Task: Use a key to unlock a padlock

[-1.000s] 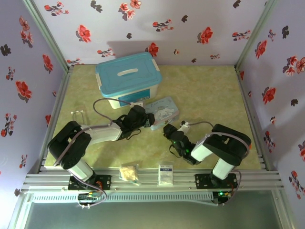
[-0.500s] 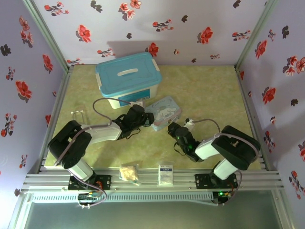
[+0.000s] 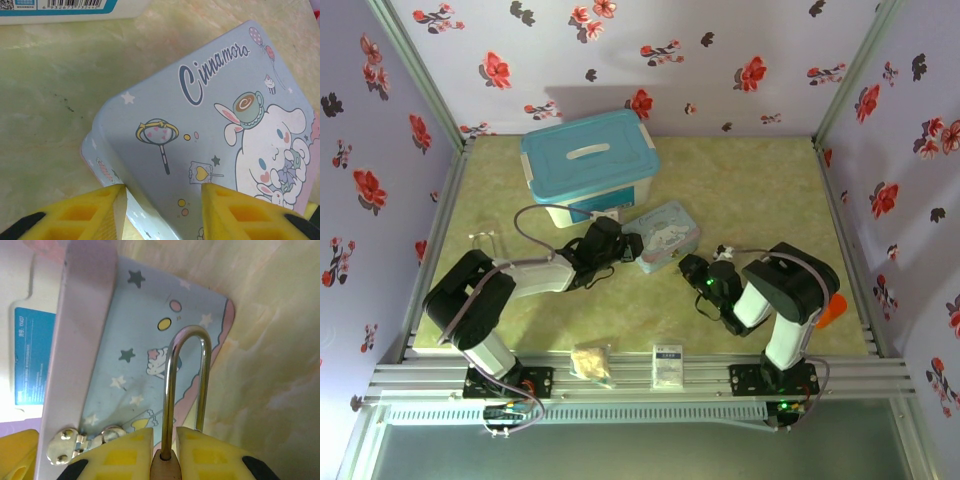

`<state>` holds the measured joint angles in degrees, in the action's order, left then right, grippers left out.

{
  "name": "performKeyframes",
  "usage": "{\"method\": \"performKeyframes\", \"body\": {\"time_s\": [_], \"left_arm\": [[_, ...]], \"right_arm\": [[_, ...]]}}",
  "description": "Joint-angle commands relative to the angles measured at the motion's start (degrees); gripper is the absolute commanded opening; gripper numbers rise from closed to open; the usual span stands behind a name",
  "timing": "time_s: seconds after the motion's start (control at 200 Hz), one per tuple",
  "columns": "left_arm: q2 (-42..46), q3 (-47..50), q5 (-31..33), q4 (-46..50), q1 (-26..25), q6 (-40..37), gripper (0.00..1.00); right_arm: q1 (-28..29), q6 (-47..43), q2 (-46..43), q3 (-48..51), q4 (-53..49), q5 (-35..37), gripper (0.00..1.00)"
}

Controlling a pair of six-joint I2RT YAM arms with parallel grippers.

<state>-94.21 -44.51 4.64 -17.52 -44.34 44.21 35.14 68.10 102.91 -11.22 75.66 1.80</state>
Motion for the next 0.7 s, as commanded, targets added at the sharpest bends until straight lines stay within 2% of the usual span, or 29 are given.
{"method": "performKeyframes", "body": {"time_s": [0.0,0.15,0.235,0.32,0.435,0.525,0.695], "left_arm": [[-3.33,2.57,3.43,14.71,1.35,-2.49,0.41],[-3.69,2.23,3.7,15.14,2.03,-3.36,0.42],[-3.39,2.23,3.57,14.57,3.13,-3.97,0.42],[-3.02,1.46,2.8,13.9,3.98,-5.05,0.43],[-3.21,0.59,-0.62,9.46,4.07,-7.74,0.47],[-5.04,-0.87,-2.82,6.84,4.13,-7.3,0.49],[-7.65,-4.43,-1.98,6.42,5.28,-6.11,0.55]], "right_arm": [[-1.13,0.31,0.32,-0.16,3.77,-2.87,0.08],[-3.76,1.89,0.1,1.61,2.41,-4.96,0.08],[-5.91,2.38,-1.17,0.9,-4.66,-10.85,0.08],[-6.35,0.58,-3.99,-0.22,-16.74,-15.11,0.08],[-7.84,-1.85,-8.48,1.52,-22.62,-17.68,0.08],[-9.95,-6.54,-12.79,-1.6,-38.12,-22.49,0.1],[-11.93,-16.8,-18.76,-7.75,-63.67,-24.49,0.11]]}}
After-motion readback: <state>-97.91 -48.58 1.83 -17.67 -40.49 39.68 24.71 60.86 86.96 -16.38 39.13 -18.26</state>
